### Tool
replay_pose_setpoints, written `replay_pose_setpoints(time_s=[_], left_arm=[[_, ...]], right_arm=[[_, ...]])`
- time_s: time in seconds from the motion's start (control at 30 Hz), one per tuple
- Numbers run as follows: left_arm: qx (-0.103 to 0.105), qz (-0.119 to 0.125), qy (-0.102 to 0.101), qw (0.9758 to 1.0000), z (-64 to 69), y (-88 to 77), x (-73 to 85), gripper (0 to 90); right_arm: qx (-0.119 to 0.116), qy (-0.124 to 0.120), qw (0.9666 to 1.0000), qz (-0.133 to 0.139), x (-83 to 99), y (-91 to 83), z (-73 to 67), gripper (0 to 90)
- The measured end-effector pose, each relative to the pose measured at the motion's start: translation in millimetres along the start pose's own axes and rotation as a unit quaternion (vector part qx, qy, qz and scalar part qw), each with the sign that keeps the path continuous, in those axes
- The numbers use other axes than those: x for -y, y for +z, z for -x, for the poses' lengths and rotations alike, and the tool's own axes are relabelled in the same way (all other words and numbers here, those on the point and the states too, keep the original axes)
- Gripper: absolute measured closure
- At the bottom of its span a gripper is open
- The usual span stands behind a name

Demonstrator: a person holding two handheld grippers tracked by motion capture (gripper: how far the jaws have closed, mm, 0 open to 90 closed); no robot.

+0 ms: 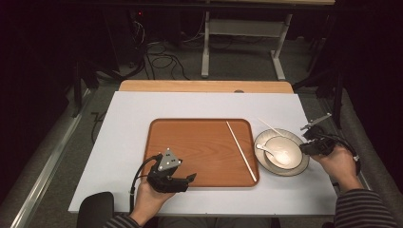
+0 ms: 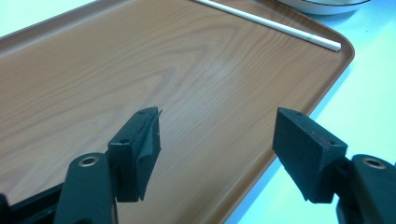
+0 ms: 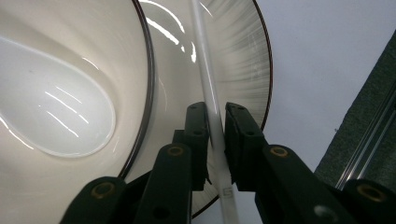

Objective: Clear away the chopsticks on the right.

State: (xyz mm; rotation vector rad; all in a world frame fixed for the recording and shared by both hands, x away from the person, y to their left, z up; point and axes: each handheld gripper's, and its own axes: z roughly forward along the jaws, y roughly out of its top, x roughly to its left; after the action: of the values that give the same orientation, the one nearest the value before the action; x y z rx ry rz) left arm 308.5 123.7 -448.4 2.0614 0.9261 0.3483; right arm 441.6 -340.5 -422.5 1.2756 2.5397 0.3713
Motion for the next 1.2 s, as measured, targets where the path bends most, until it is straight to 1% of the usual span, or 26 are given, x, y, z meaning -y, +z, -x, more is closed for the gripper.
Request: replay_pose_setpoints(time_s=[0.07,0.33,0.4,0.43,0.47,0.53,0.57,0.6,0.63,0.7,0.73,0.77,0.83,0.87,0.9,0.93,0.97,1.0,1.07,1.1,1.13,1.17,1.2], left_arm=[[0.0,0.001,0.0,1.0,-0.2,-0.2,0.0,32.5],[0.0,0.002,0.0,1.0,0.3,-0.8,0.1,32.5],[-0.001,0.001,-0.001,1.0,-0.7,-0.1,-0.1,32.6],[-0.001,0.001,-0.001,1.0,-0.7,-0.1,-0.1,32.5],[0.0,0.001,-0.001,1.0,-0.8,0.1,-0.2,32.5],[0.0,0.001,0.0,1.0,-0.3,-0.1,-0.1,32.5],[0.0,0.001,0.0,1.0,0.2,-0.5,0.1,32.5],[0.0,0.001,0.0,1.0,0.2,-0.5,0.1,32.5],[0.0,0.002,0.0,1.0,0.2,-0.8,0.0,32.5],[0.0,0.003,0.0,1.0,0.2,-1.2,0.0,32.5],[0.0,0.003,0.0,1.0,0.1,-0.9,0.0,32.5],[0.0,0.003,0.0,1.0,0.1,-0.9,0.0,32.5],[0.0,0.001,0.0,1.0,-0.3,0.0,-0.2,32.5],[0.001,0.0,0.001,1.0,-0.2,0.3,-0.3,32.5],[0.001,0.0,0.001,1.0,-0.2,0.3,-0.3,32.5],[0.0,0.001,0.001,1.0,0.0,0.0,-0.2,32.5],[0.0,0.003,0.0,1.0,0.1,-1.0,0.0,32.5],[0.0,0.003,0.0,1.0,0.1,-1.0,0.0,32.5],[0.0,0.003,0.0,1.0,-0.4,-1.7,0.0,32.5],[-0.001,0.004,-0.001,1.0,-0.8,-2.2,0.1,32.5],[-0.001,0.004,-0.001,1.0,-0.8,-2.2,0.1,32.5],[-0.001,0.004,0.0,1.0,-1.1,-2.2,0.1,32.5],[-0.001,0.003,-0.001,1.0,-1.4,-2.0,0.1,32.5]], right_arm=[[0.002,-0.003,1.0,0.002,0.6,0.5,-0.3,84.5],[0.006,-0.002,1.0,0.007,2.0,-0.3,-1.2,85.8],[0.007,-0.001,0.9998,0.018,2.5,-4.1,-1.2,86.0],[0.007,-0.001,0.9998,0.018,2.5,-4.1,-1.2,86.0],[0.015,0.003,0.9996,0.022,2.1,-8.3,-1.0,86.1],[0.014,0.004,0.9995,0.027,1.8,-11.4,-1.4,86.1],[0.015,0.002,0.9991,0.039,1.0,-19.4,-2.9,86.1],[0.015,0.002,0.9991,0.039,1.0,-19.4,-2.9,86.1],[0.017,0.002,0.9985,0.052,0.2,-28.7,-5.3,86.1],[0.019,-0.001,0.9976,0.066,-0.4,-39.2,-9.2,86.0],[0.024,-0.006,0.997,0.073,-1.1,-44.6,-12.0,86.0],[0.024,-0.006,0.997,0.073,-1.1,-44.6,-12.0,86.0],[0.029,-0.018,0.9957,0.086,-3.1,-55.7,-19.3,86.0],[0.032,-0.028,0.9945,0.096,-6.1,-65.6,-28.1,86.0],[0.032,-0.028,0.9945,0.096,-6.1,-65.6,-28.1,86.0],[0.031,-0.034,0.994,0.099,-7.8,-69.7,-33.1,86.0],[0.028,-0.046,0.9926,0.108,-11.2,-76.1,-44.2,86.0],[0.028,-0.046,0.9926,0.108,-11.2,-76.1,-44.2,86.0],[0.023,-0.061,0.9914,0.113,-14.3,-79.7,-56.3,85.9],[0.023,-0.078,0.9903,0.113,-16.6,-82.1,-70.0,85.9],[0.02,-0.083,0.9899,0.113,-17.4,-83.6,-76.7,85.9],[0.02,-0.083,0.9899,0.113,-17.4,-83.6,-76.7,85.9],[0.016,-0.089,0.9893,0.115,-18.1,-85.1,-83.1,85.9]])
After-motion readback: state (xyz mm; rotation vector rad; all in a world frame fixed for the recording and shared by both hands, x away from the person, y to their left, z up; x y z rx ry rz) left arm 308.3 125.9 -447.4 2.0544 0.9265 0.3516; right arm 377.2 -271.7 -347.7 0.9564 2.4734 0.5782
